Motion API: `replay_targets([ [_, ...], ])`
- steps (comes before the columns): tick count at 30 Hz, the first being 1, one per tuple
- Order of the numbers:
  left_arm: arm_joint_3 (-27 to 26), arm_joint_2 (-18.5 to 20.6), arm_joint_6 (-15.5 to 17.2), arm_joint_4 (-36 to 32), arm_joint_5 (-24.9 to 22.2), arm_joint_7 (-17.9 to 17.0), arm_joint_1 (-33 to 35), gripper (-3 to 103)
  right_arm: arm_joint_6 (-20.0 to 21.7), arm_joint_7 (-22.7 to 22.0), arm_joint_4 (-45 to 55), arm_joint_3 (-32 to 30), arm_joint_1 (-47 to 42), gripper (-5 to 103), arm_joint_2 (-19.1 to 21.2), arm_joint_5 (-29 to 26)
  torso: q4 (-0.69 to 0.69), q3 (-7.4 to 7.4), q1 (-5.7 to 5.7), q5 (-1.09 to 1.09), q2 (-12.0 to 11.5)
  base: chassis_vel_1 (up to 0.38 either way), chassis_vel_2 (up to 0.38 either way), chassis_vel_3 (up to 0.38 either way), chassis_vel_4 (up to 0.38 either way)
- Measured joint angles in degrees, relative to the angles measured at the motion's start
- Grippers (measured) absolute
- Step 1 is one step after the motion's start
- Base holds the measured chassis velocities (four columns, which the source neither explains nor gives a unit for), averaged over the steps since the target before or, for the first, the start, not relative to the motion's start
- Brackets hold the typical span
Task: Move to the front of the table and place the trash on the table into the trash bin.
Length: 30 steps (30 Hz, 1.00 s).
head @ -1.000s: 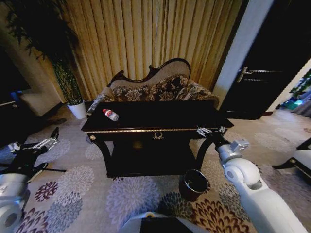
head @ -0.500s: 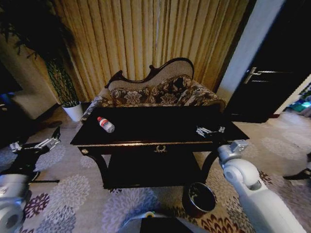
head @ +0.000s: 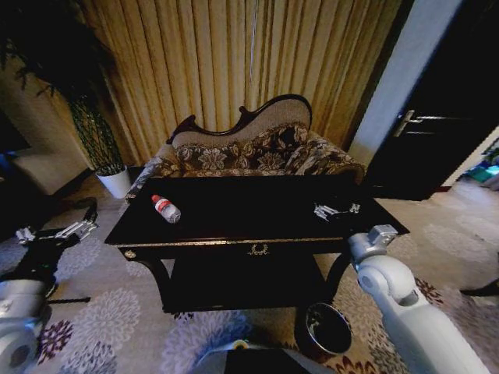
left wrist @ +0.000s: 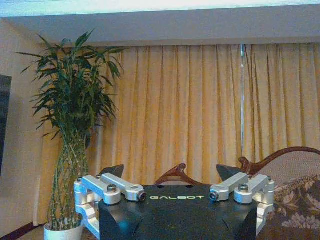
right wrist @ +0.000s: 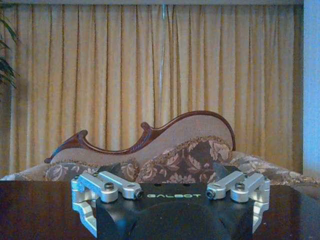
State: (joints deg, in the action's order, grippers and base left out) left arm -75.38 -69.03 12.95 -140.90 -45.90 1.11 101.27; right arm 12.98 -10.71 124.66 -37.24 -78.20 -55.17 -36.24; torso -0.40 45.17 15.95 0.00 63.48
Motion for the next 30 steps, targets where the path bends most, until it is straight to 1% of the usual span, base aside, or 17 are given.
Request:
replay_targets([
  [7,0.6,0.0,-0.1,0.2,0.1,-0.6,-0.5,100,0.0,0.0,-0.4,0.6,0.0,100,-0.5,0.2,-0.01,-0.01,-0.01,0.0,0.0,0.0,0.0,0.0,0.0],
  [9,1.7,0.4,0.7,-0.1,0.2,-2.7,-1.3,100,0.0,-0.1,-0.5,1.0,0.0,100,-0.7,0.3,-0.01,-0.01,-0.03,0.0,0.0,0.0,0.0,0.0,0.0],
  [10,2.3,0.6,1.8,-0.6,0.2,-4.4,-1.8,100,0.0,-0.1,-0.6,1.2,0.0,100,-0.7,0.3,-0.01,-0.01,-0.03,0.0,0.0,0.0,0.0,0.0,0.0],
  [11,2.3,0.6,1.8,-0.6,0.2,-4.4,-1.8,100,0.0,-0.1,-0.6,1.2,0.0,100,-0.7,0.3,-0.01,-0.01,-0.03,0.0,0.0,0.0,0.0,0.0,0.0],
  [12,2.9,0.7,2.4,-1.0,0.2,-5.6,-2.1,100,0.0,-0.1,-0.6,1.3,0.0,100,-0.8,0.3,-0.01,-0.01,-0.02,0.0,0.0,0.0,0.0,0.0,0.0],
  [14,4.9,1.1,4.4,-1.8,0.2,-10.4,-3.3,100,0.0,-0.1,-0.7,1.7,0.1,100,-0.9,0.3,-0.01,0.0,-0.01,0.0,0.0,0.0,0.0,0.0,0.0],
  [15,4.9,1.1,4.4,-1.8,0.2,-10.4,-3.3,100,0.0,-0.1,-0.7,1.7,0.1,100,-0.9,0.3,-0.01,0.0,-0.01,0.0,0.0,0.0,0.0,0.0,0.0],
  [18,8.2,2.9,6.5,-1.5,0.8,-14.8,-5.6,100,0.0,-0.1,-0.9,2.6,0.4,100,-1.0,0.3,0.0,0.0,-0.01,0.0,0.0,0.0,0.0,0.0,0.0],
  [19,8.2,2.9,6.5,-1.5,0.8,-14.8,-5.6,100,0.0,-0.1,-0.9,2.6,0.4,100,-1.0,0.3,0.0,0.0,-0.01,0.0,0.0,0.0,0.0,0.0,0.0],
  [20,10.0,4.4,7.3,-1.1,1.1,-16.1,-7.0,100,0.0,-0.1,-1.0,3.1,0.5,100,-1.1,0.4,-0.01,-0.01,-0.02,-0.01,0.0,0.0,0.0,0.0,0.0],
  [21,13.5,7.0,9.0,-0.6,1.2,-18.8,-9.5,100,0.0,-0.2,-1.2,3.7,0.8,100,-1.1,0.6,-0.01,0.0,-0.01,-0.01,0.0,0.0,0.0,0.0,0.0],
  [23,14.3,7.4,9.2,-0.5,1.2,-19.3,-9.9,100,0.0,-0.2,-1.2,3.7,0.9,100,-1.1,0.6,0.0,0.0,-0.01,0.0,0.0,0.0,0.0,0.0,0.0],
  [24,17.1,8.5,9.6,0.1,1.2,-21.6,-11.0,100,0.0,-0.2,-1.3,3.8,1.1,100,-1.0,0.6,-0.01,0.0,-0.01,0.0,0.0,0.0,0.0,0.0,0.0],
  [25,17.1,8.5,9.6,0.1,1.2,-21.6,-11.0,100,0.0,-0.2,-1.3,3.8,1.1,100,-1.0,0.6,-0.01,0.0,-0.01,0.0,0.0,0.0,0.0,0.0,0.0],
  [26,18.8,9.1,9.6,0.5,1.1,-22.9,-11.6,100,0.0,-0.2,-1.4,3.8,1.1,100,-0.9,0.6,-0.01,0.0,-0.01,0.0,0.0,0.0,0.0,0.0,0.0],
  [27,18.8,9.1,9.6,0.5,1.1,-22.9,-11.6,100,0.0,-0.2,-1.4,3.8,1.1,100,-0.9,0.6,-0.01,0.0,-0.01,0.0,0.0,0.0,0.0,0.0,0.0],
  [30,22.9,10.8,10.1,2.8,1.1,-25.1,-14.6,100,0.0,-0.3,-1.5,3.9,1.0,100,-0.9,0.6,0.0,0.0,-0.01,-0.01,0.0,0.0,0.0,0.0,0.0],
])
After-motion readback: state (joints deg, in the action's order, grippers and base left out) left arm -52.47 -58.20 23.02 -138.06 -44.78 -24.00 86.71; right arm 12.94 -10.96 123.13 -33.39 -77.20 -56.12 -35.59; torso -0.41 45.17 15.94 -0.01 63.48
